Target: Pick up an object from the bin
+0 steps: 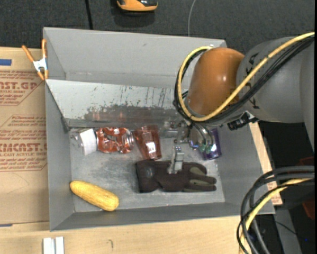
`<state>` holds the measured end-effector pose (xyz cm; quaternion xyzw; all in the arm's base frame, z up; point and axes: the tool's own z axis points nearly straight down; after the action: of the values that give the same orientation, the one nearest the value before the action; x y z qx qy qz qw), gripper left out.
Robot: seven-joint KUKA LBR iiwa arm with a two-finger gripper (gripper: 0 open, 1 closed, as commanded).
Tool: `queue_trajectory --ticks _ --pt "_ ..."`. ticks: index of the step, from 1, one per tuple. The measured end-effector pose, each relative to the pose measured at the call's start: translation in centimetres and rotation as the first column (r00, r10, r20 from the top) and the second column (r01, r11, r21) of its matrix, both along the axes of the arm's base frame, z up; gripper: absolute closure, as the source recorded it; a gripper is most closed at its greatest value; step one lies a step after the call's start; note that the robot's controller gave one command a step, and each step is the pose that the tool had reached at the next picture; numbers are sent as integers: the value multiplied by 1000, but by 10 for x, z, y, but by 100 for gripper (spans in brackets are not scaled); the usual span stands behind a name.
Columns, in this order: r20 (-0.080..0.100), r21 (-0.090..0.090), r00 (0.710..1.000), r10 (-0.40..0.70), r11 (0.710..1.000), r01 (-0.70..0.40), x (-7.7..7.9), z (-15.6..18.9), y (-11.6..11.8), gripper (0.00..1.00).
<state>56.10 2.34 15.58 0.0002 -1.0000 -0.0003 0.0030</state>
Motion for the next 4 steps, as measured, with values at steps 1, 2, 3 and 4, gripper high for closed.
queue_trajectory --ticks 1,2,3,4 --pt "7 0 1000 0 1000 0 2 5 0 0" --pt "14 -1 998 65 998 -65 -1 -30 -3 0" --pt "6 -1 1000 2 1000 -2 -36 -76 3 100" --pt "6 0 1000 2 1000 -2 -36 -76 3 100"
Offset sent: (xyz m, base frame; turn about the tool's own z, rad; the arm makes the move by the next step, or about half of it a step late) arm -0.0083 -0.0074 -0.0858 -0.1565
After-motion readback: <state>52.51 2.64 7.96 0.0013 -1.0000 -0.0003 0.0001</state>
